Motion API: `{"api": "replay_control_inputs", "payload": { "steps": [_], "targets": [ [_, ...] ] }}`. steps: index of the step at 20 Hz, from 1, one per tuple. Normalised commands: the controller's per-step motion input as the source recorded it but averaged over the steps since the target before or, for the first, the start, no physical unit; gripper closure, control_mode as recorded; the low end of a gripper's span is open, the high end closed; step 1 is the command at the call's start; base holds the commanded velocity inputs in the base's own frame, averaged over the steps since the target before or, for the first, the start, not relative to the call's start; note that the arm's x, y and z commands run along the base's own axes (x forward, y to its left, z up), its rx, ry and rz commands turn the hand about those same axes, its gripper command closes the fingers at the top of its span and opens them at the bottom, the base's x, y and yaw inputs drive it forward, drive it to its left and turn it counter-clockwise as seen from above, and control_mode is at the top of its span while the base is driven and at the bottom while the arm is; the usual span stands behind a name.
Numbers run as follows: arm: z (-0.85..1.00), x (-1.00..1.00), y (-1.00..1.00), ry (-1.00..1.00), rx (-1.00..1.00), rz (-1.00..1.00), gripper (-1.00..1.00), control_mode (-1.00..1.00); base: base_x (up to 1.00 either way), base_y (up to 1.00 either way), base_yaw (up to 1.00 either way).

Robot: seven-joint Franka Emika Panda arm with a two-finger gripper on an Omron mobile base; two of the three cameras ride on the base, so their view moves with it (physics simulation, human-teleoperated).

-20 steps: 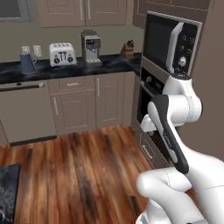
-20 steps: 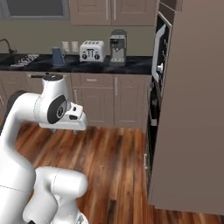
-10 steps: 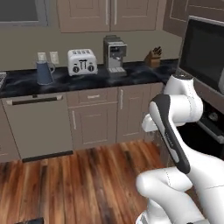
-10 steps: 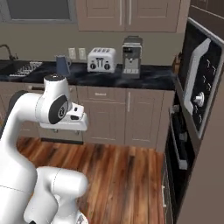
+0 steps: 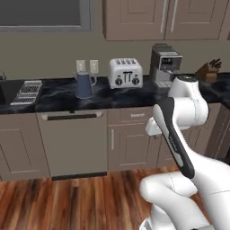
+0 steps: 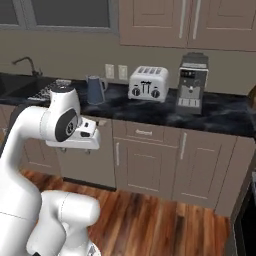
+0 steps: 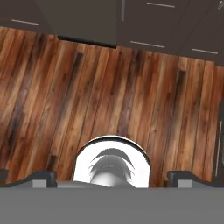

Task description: Navigate to the sink.

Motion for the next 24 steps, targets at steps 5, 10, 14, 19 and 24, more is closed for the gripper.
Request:
{"api": "replay_control_inputs", "payload": {
  "steps": [5,10,14,19,24],
  "targets": [
    [0.00,0.00,0.00,0.00,0.00,0.00,-1.00,1.00,0.91,0.62,0.13],
    [0.00,0.00,0.00,0.00,0.00,0.00,-1.00,1.00,0.33,0.72,0.02],
    [0.00,0.00,0.00,0.00,0.00,0.00,-1.00,1.00,0.00,0.98,0.00],
    [0.00,0.00,0.00,0.00,0.00,0.00,-1.00,1.00,0.27,1.00,0.00],
    [0.00,0.00,0.00,0.00,0.00,0.00,-1.00,1.00,0.64,1.00,0.00]
  ]
}}
